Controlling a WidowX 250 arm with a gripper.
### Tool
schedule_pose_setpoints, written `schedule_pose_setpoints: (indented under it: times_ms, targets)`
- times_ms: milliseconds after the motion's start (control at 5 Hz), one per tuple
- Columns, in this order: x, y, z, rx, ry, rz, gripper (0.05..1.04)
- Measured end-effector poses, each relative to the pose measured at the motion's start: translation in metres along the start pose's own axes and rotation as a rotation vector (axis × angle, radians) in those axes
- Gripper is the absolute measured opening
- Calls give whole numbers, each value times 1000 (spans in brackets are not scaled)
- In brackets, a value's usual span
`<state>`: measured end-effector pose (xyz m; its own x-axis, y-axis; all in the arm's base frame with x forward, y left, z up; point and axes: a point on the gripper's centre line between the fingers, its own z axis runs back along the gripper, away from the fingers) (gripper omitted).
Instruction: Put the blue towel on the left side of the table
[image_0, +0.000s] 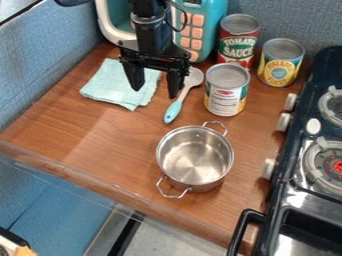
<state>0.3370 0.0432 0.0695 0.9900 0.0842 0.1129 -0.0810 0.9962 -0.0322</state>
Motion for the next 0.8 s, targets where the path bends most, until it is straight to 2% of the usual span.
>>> schedule_pose_setpoints:
  times_ms: [200,400,600,800]
  targets:
    - [-4,0,-14,-5,47,5,1001]
    - [19,24,-21,-29,78,62,1001]
    - [44,56,-29,-28,95,141,1001]
    - [64,77,-49,-17,105,148,1001]
